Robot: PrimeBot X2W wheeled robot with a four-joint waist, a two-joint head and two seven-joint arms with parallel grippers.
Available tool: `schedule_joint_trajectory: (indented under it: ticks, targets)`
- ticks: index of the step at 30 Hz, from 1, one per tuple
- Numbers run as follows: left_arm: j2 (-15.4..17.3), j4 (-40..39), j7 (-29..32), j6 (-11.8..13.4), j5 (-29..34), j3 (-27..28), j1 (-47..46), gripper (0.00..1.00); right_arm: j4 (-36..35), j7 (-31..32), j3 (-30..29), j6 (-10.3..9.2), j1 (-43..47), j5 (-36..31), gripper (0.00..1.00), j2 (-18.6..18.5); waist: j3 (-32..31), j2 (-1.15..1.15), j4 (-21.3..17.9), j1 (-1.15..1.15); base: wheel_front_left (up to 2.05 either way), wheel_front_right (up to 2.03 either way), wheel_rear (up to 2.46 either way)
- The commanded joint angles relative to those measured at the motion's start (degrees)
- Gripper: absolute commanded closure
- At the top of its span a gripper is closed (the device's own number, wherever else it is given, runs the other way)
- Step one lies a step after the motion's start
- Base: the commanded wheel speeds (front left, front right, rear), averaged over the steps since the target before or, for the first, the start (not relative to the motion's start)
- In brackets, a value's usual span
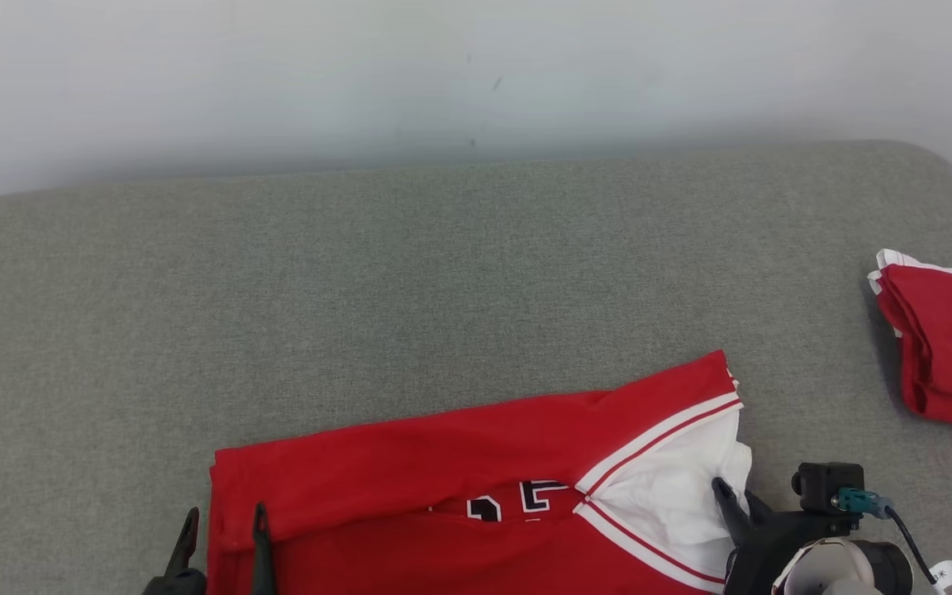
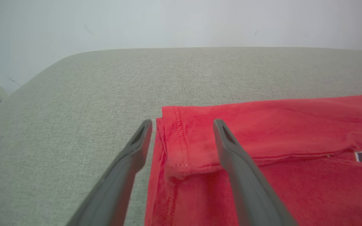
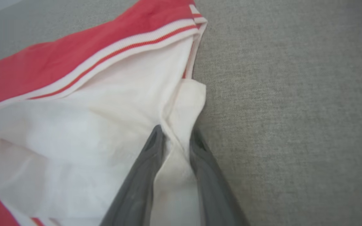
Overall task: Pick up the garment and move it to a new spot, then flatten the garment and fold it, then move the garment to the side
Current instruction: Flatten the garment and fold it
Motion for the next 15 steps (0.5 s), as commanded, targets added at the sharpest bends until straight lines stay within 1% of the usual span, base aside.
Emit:
schedule_joint_trajectory:
  ticks: [1, 2, 4, 7, 12, 13, 15]
  targets:
    - [-0.1, -0.1, -0.2, 0.0, 0.6, 0.1, -0.4, 0.0, 2.1, 1.1, 0.9, -0.16, 0.9, 0.6, 0.97, 0.9, 0.1, 0.0, 0.5, 0.0, 0.0, 0.0, 0.0]
    - [-0.1, -0.1, -0.2, 0.1, 0.7, 0.2, -0.4, 0.0, 2.5, 0.9, 1.0, -0.17, 0.7, 1.2, 1.0, 1.0, 0.0, 0.0, 0.7, 0.0, 0.0, 0.0, 0.0]
    - [-0.1, -0.3, -0.2, 0.1, 0.8, 0.3, -0.2, 0.0, 3.7, 0.0, 1.1, -0.18, 0.2, 1.5, 1.0, 0.5, -0.2, 0.0, 1.1, 0.0, 0.0, 0.0, 0.0]
    - [-0.1, -0.3, -0.2, 0.0, 0.9, 0.5, 0.4, 0.0, 5.0, -3.0, -0.1, -0.22, -1.0, 1.5, 1.0, -0.3, -0.7, 0.0, 1.2, 0.0, 0.0, 0.0, 0.0]
    - [-0.1, -0.3, -0.2, 0.1, 0.8, 1.0, 1.2, 0.0, 7.9, -10.0, -5.2, -0.22, -2.7, -0.4, 1.0, -1.9, -1.5, 0.0, 0.5, 0.0, 0.0, 0.0, 0.0]
    - [-0.1, -0.3, -0.2, 0.1, 0.7, 1.0, 1.2, 0.0, 8.6, -11.6, -7.7, -0.21, -3.6, -1.5, 1.0, -2.0, -1.6, 0.0, 0.1, 0.0, 0.0, 0.0, 0.0]
    - [-0.1, -0.3, -0.2, 0.1, 0.5, 0.7, 1.1, 0.0, 8.9, -12.4, -10.2, -0.2, -4.2, -3.1, 1.0, -1.9, -1.6, 0.0, -0.4, 0.0, 0.0, 0.0, 0.0]
